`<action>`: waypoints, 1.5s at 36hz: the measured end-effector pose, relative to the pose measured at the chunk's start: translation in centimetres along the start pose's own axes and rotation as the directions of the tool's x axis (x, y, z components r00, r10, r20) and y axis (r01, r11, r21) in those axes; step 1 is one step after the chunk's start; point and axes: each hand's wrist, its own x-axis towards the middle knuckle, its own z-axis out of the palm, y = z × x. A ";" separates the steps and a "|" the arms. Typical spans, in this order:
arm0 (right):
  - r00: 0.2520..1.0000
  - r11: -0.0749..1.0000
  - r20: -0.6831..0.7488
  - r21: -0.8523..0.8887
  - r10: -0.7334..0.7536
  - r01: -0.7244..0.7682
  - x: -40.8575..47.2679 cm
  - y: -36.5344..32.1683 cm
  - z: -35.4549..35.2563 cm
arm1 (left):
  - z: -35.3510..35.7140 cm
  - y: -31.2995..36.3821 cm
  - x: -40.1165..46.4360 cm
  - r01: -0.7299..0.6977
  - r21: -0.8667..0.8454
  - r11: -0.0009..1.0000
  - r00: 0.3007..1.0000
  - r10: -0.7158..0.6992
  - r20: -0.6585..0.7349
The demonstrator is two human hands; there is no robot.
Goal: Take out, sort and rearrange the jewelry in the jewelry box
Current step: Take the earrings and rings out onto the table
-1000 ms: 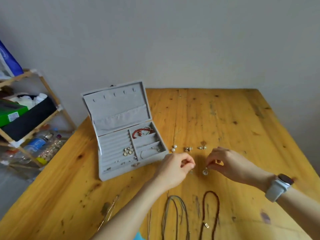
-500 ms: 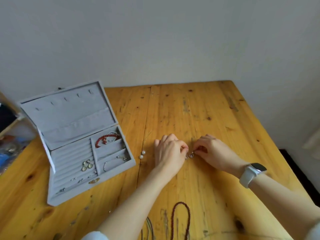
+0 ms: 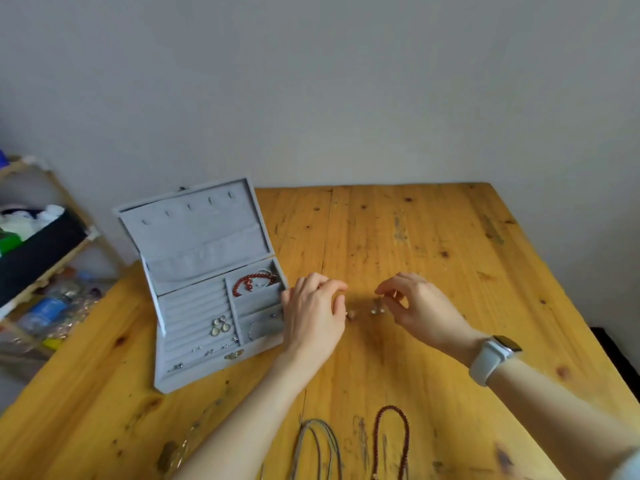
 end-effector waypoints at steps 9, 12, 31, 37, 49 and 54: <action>0.988 0.985 0.070 0.117 -0.136 0.127 2.7 -8.9 5.2 | -5.9 -9.4 -3.6 0.242 0.119 0.963 0.958 -0.218 -0.185; 0.979 0.978 0.094 0.123 -0.180 0.168 3.9 -11.6 7.3 | -7.4 -12.5 -4.5 0.330 0.197 0.923 0.928 -0.279 -0.247; 0.974 0.996 0.209 0.013 -0.089 0.088 7.3 -16.7 13.1 | -7.9 -17.2 -5.6 0.240 0.348 0.906 0.944 -0.135 -0.301; 0.940 1.000 0.341 0.019 0.000 -0.007 8.8 -17.2 12.7 | -8.3 -16.3 -3.6 0.244 0.319 0.916 0.969 -0.217 -0.116; 0.963 0.934 0.265 0.355 -0.053 -0.047 7.8 -15.1 10.0 | -7.7 -15.1 -2.2 0.196 0.286 0.938 0.974 -0.219 0.051; 0.984 0.906 0.173 0.422 -0.042 -0.036 6.4 -14.1 8.4 | -8.3 -14.2 -1.0 0.284 0.211 0.935 0.940 -0.315 0.131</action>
